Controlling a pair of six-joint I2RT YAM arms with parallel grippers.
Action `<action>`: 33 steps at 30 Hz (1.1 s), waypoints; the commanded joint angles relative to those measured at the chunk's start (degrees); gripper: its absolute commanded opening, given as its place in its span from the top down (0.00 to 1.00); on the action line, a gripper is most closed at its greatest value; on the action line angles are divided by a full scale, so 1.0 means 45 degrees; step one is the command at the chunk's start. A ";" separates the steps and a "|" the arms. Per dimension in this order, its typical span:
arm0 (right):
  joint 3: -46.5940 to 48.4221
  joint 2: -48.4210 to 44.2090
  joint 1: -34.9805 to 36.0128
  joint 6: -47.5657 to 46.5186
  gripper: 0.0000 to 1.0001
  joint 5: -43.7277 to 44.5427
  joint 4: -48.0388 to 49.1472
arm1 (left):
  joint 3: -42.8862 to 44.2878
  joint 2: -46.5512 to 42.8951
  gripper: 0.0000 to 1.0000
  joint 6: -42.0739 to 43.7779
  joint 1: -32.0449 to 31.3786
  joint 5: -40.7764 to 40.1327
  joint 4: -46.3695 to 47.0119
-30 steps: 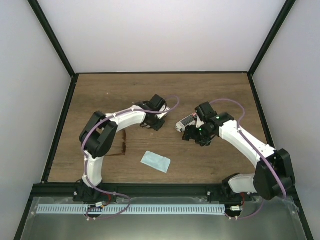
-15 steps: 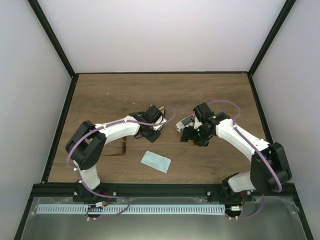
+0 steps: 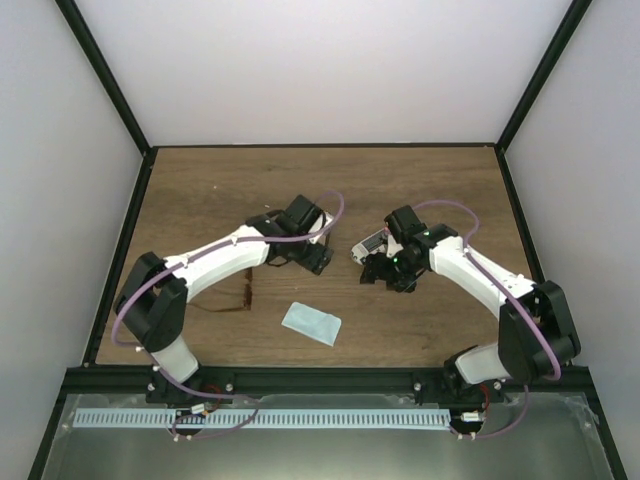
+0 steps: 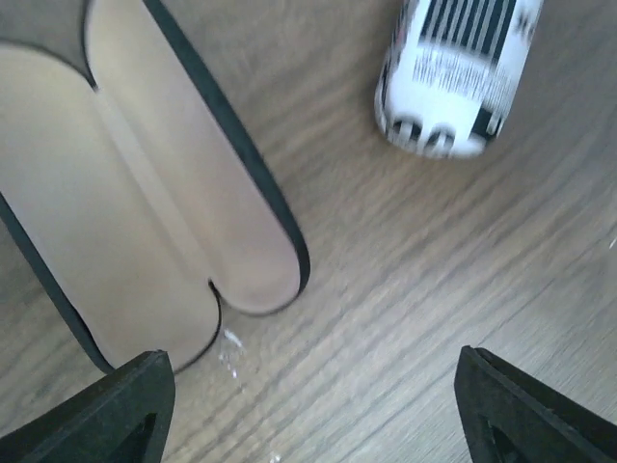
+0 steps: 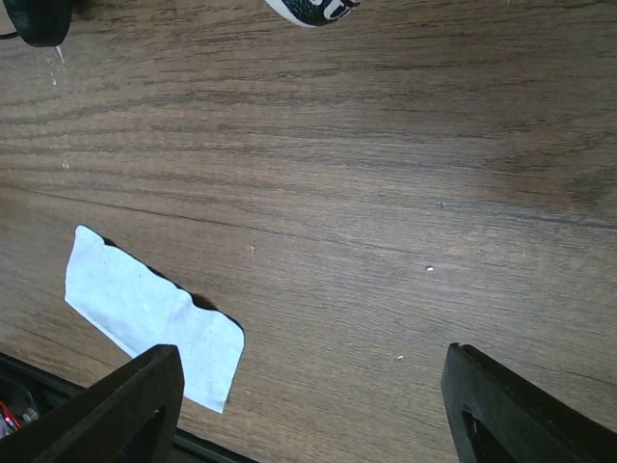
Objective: Organize the sunglasses
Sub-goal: Move the sunglasses case at the center of the board.
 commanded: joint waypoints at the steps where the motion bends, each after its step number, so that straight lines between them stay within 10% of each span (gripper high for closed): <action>1: 0.0407 0.0128 -0.0103 -0.0038 0.24 0.0066 0.0179 | 0.1416 0.0292 0.17 -0.1989 -0.0112 -0.0034 0.0424; 7: 0.0577 0.0518 -0.0094 -0.0471 0.24 0.0382 -0.0002 | 0.4778 0.3822 0.19 -0.3894 -0.0184 -0.2949 -0.1311; 17: 0.0445 0.0667 -0.0093 -0.0844 0.24 0.0778 -0.0065 | 0.7979 0.7000 0.19 -0.5953 -0.0232 -0.2910 -0.3315; 28: 0.0298 0.1151 -0.0094 -0.0941 0.24 0.1441 -0.0509 | 0.6427 0.6484 0.92 -0.5386 -0.0268 -0.3198 -0.3307; 33: 0.0527 0.0958 -0.0103 -0.1045 0.25 0.1198 -0.0461 | 0.4385 0.5526 0.96 -0.4622 -0.0289 -0.2973 -0.2466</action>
